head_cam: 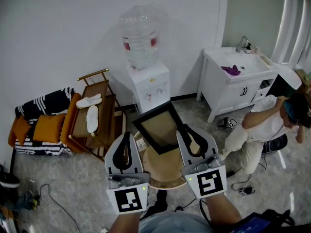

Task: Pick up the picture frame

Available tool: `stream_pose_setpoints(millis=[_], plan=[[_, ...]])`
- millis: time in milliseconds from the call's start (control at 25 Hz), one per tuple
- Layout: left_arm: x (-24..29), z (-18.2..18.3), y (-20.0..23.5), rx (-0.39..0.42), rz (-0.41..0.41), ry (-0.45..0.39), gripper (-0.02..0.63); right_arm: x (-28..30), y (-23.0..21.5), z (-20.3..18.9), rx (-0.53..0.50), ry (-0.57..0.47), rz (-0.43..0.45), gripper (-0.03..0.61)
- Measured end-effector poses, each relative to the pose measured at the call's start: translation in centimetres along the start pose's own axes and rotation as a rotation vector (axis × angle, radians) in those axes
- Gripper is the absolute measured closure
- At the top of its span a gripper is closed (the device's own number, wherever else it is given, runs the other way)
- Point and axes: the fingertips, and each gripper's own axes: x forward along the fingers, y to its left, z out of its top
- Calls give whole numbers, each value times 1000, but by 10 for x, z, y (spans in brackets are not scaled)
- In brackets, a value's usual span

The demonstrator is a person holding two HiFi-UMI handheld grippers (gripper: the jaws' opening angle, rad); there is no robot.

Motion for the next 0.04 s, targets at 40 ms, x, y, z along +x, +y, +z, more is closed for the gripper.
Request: stream_pose_setpoints(millis=[40], plan=[[0, 0, 0, 1, 0, -1, 598, 0, 0, 0, 1, -1, 0, 497]])
